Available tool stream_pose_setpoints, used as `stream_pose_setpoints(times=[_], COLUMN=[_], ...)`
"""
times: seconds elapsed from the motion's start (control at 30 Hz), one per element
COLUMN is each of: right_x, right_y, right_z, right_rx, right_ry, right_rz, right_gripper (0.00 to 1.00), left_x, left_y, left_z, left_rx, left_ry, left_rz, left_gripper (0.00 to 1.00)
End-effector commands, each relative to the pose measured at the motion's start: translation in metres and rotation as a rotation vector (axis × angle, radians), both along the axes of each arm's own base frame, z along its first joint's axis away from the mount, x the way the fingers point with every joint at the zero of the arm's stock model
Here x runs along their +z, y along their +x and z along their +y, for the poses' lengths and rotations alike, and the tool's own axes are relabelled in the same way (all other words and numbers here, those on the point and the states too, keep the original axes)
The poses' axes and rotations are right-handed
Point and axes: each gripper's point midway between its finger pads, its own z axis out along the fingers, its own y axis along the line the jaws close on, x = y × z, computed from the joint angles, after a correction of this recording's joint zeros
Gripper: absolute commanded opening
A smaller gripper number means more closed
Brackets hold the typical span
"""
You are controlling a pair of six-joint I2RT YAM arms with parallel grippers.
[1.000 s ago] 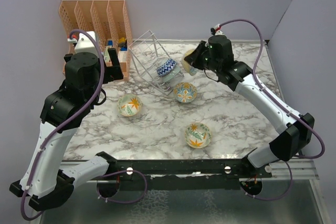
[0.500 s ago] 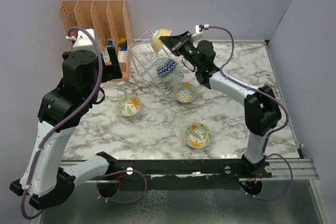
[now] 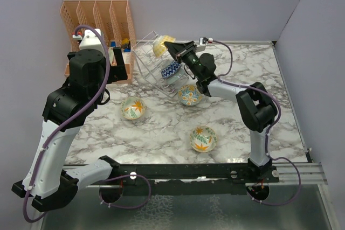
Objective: Load the bowls into the dish rack
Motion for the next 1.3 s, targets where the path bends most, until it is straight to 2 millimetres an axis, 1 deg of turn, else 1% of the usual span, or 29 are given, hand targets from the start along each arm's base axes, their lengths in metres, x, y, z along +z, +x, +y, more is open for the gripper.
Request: stream_pose_setpoints(times=[0.0,0.1,0.3,0.43,0.9,0.97,1.1,1.2,1.27], right_x=[-0.001,-0.015,-0.032,-0.051,-0.077,-0.081,-0.086,-0.09,-0.09], right_y=[-0.003,-0.002,0.0,0.002,0.0,0.001,0.0,0.0,-0.001], right_z=[-0.009,-0.006,-0.007,-0.006,-0.011,-0.012,-0.01,-0.009,-0.009], right_rx=[-0.003,0.022,0.005,0.011,-0.009,-0.01,0.002,0.007,0.009], right_ry=[0.123,0.136,0.108,0.108,0.087,0.082,0.072,0.061,0.056], right_rz=[0.03,0.061,0.106,0.161,0.209,0.218,0.229,0.242,0.248], right_gripper=[0.01,0.01,0.01,0.01,0.01,0.07,0.11,0.22,0.24], left_x=[0.003,0.0,-0.002,-0.003,-0.006,-0.006,-0.006,-0.004,-0.004], left_y=[-0.003,-0.002,-0.001,-0.001,0.002,0.003,0.003,0.003,0.002], left_z=[0.0,-0.001,-0.002,-0.001,-0.004,-0.004,-0.005,-0.004,-0.004], left_rx=[-0.014,-0.018,-0.017,-0.013,-0.021,-0.022,-0.023,-0.022,-0.019], left_ry=[0.009,0.011,0.014,0.019,0.022,0.02,0.02,0.019,0.019], left_rz=[-0.006,-0.001,0.004,0.006,0.012,0.013,0.012,0.008,0.008], left_gripper=[0.99,0.99,0.99,0.99,0.99,0.99,0.99,0.99,0.99])
